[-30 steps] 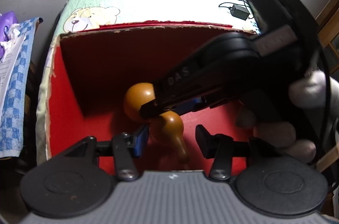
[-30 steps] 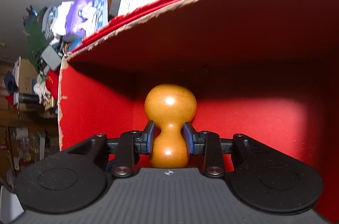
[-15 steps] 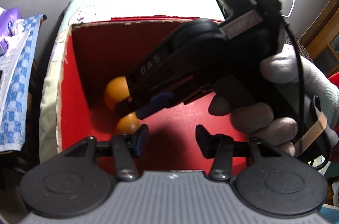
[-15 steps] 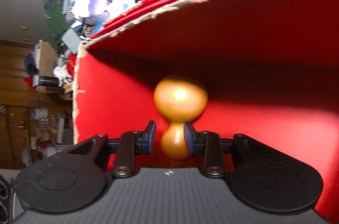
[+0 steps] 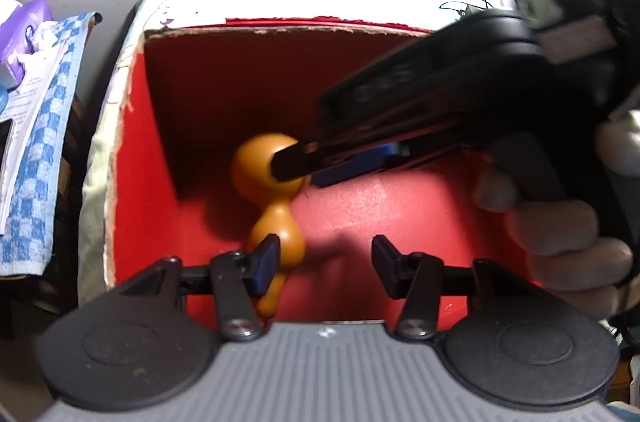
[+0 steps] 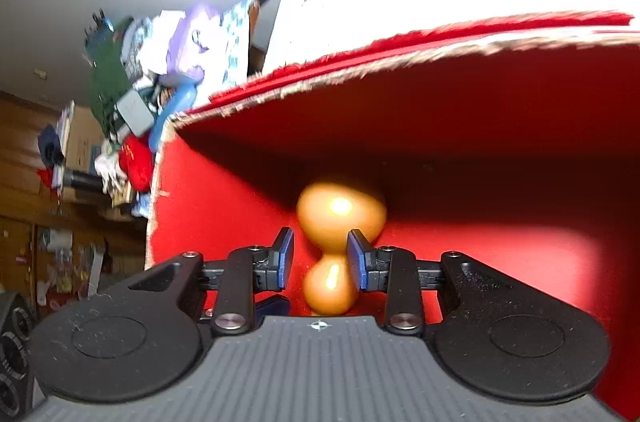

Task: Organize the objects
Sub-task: 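Carry the wooden stamp into the red cardboard box with the right gripper, then open the right gripper to release the stamp and withdraw, then grasp the red gift box with the right gripper and lift it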

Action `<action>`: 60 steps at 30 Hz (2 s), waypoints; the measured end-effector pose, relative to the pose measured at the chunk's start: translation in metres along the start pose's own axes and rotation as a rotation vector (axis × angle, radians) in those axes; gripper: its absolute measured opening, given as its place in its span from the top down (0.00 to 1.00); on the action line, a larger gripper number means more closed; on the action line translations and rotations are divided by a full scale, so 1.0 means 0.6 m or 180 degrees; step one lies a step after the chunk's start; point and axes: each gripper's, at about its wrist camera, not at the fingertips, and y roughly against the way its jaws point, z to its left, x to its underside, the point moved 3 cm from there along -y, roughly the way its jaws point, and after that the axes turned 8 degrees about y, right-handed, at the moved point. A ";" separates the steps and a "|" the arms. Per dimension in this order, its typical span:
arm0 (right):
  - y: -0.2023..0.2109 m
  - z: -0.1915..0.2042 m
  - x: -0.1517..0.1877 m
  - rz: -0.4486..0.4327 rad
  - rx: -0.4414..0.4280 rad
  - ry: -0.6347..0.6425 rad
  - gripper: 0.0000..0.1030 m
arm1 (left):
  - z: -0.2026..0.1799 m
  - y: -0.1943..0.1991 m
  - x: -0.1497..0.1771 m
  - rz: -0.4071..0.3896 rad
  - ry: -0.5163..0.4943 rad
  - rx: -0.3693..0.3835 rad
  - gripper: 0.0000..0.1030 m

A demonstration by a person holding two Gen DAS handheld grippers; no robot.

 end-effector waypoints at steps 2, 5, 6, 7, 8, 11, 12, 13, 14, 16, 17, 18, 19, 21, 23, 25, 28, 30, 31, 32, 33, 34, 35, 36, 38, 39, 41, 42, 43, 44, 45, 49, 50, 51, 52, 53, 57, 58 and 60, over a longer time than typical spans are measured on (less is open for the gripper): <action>0.020 0.000 0.007 -0.0122 0.0022 0.0001 0.68 | 0.000 0.003 -0.002 -0.0019 0.0011 -0.0013 0.49; 0.043 0.002 0.016 -0.0347 0.0062 -0.0011 0.67 | -0.006 0.016 0.001 -0.0078 0.0000 -0.0032 0.49; 0.050 0.004 0.019 -0.0425 0.0076 -0.0012 0.67 | -0.009 0.023 0.002 -0.0108 -0.0010 -0.0051 0.49; 0.058 0.006 0.023 -0.0503 0.0090 -0.0010 0.67 | -0.011 0.030 0.004 -0.0142 -0.0022 -0.0069 0.49; 0.067 0.009 0.029 -0.0569 0.0100 0.0003 0.67 | -0.015 0.040 0.005 -0.0186 -0.0035 -0.0085 0.49; 0.088 0.020 0.045 -0.0739 0.0121 0.0060 0.67 | -0.018 0.070 0.011 -0.0331 -0.0073 -0.0104 0.46; 0.093 0.024 0.049 -0.0781 0.0129 0.0081 0.67 | -0.031 0.079 0.013 -0.0377 -0.0089 -0.0117 0.45; 0.104 0.023 0.057 -0.0824 0.0140 0.0104 0.67 | -0.033 0.090 0.010 -0.0420 -0.0106 -0.0135 0.44; 0.110 0.028 0.066 -0.0875 0.0152 0.0125 0.67 | -0.037 0.102 0.014 -0.0461 -0.0130 -0.0154 0.44; 0.127 0.037 0.079 -0.0983 0.0175 0.0192 0.67 | -0.035 0.119 0.025 -0.0557 -0.0186 -0.0180 0.44; 0.136 0.040 0.086 -0.1039 0.0184 0.0227 0.67 | -0.038 0.130 0.030 -0.0602 -0.0210 -0.0184 0.43; 0.144 0.045 0.092 -0.1096 0.0187 0.0264 0.67 | -0.038 0.141 0.032 -0.0639 -0.0223 -0.0181 0.42; 0.151 0.051 0.098 -0.1148 0.0193 0.0296 0.67 | -0.038 0.148 0.033 -0.0675 -0.0226 -0.0173 0.38; 0.165 0.058 0.112 -0.1224 0.0183 0.0352 0.67 | -0.036 0.159 0.041 -0.0735 -0.0218 -0.0140 0.35; 0.175 0.064 0.125 -0.1268 0.0155 0.0389 0.67 | -0.038 0.165 0.046 -0.0782 -0.0195 -0.0099 0.34; 0.181 0.068 0.139 -0.1291 0.0117 0.0400 0.67 | -0.035 0.174 0.053 -0.0829 -0.0157 -0.0044 0.32; 0.193 0.064 0.160 -0.1329 0.0058 0.0392 0.67 | -0.031 0.199 0.067 -0.0894 -0.0092 0.0058 0.31; 0.199 0.065 0.173 -0.1348 0.0008 0.0394 0.67 | -0.028 0.207 0.078 -0.0911 -0.0050 0.0143 0.31; 0.201 0.067 0.178 -0.1358 -0.0018 0.0405 0.67 | -0.026 0.210 0.083 -0.0906 -0.0032 0.0198 0.31; 0.204 0.069 0.185 -0.1367 -0.0046 0.0425 0.67 | -0.026 0.213 0.088 -0.0899 -0.0021 0.0258 0.31; 0.207 0.071 0.190 -0.1377 -0.0076 0.0446 0.67 | -0.027 0.216 0.094 -0.0896 -0.0019 0.0303 0.30; 0.209 0.074 0.196 -0.1386 -0.0107 0.0467 0.67 | -0.028 0.218 0.099 -0.0897 -0.0020 0.0337 0.28; 0.216 0.071 0.208 -0.1400 -0.0126 0.0476 0.67 | -0.030 0.220 0.104 -0.0898 -0.0030 0.0368 0.24; 0.219 0.073 0.213 -0.1407 -0.0145 0.0491 0.67 | -0.032 0.221 0.110 -0.0895 -0.0053 0.0404 0.23; 0.224 0.074 0.224 -0.1422 -0.0180 0.0519 0.67 | -0.036 0.225 0.122 -0.0883 -0.0117 0.0462 0.17; 0.225 0.074 0.229 -0.1421 -0.0200 0.0533 0.67 | -0.038 0.227 0.128 -0.0876 -0.0146 0.0497 0.17; 0.227 0.076 0.242 -0.1401 -0.0231 0.0572 0.67 | -0.044 0.228 0.141 -0.0818 -0.0185 0.0615 0.15; 0.227 0.077 0.252 -0.1385 -0.0227 0.0592 0.67 | -0.047 0.227 0.147 -0.0777 -0.0194 0.0682 0.15; 0.227 0.077 0.259 -0.1360 -0.0216 0.0609 0.67 | -0.049 0.224 0.154 -0.0731 -0.0201 0.0738 0.14; 0.225 0.076 0.266 -0.1321 -0.0201 0.0618 0.67 | -0.052 0.220 0.159 -0.0679 -0.0205 0.0781 0.14; 0.223 0.075 0.272 -0.1280 -0.0186 0.0624 0.67 | -0.054 0.215 0.165 -0.0623 -0.0205 0.0812 0.14; 0.213 0.061 0.302 -0.1149 -0.0064 0.0603 0.62 | -0.066 0.188 0.191 -0.0350 -0.0200 0.0975 0.14; 0.208 0.057 0.308 -0.1110 -0.0028 0.0584 0.60 | -0.069 0.180 0.198 -0.0279 -0.0197 0.1010 0.14; 0.202 0.050 0.315 -0.1066 0.0022 0.0553 0.60 | -0.073 0.171 0.205 -0.0212 -0.0196 0.1041 0.13; 0.194 0.044 0.320 -0.1014 0.0075 0.0522 0.60 | -0.077 0.163 0.212 -0.0150 -0.0206 0.1062 0.13; 0.186 0.038 0.324 -0.0956 0.0123 0.0491 0.60 | -0.081 0.154 0.218 -0.0100 -0.0217 0.1068 0.13; 0.164 0.015 0.337 -0.0769 0.0217 0.0308 0.60 | -0.092 0.123 0.233 0.0061 -0.0202 0.1074 0.11; 0.162 0.009 0.339 -0.0745 0.0224 0.0254 0.60 | -0.093 0.116 0.235 0.0084 -0.0190 0.1062 0.11; 0.161 0.001 0.342 -0.0720 0.0229 0.0163 0.60 | -0.093 0.104 0.237 0.0150 -0.0147 0.1065 0.09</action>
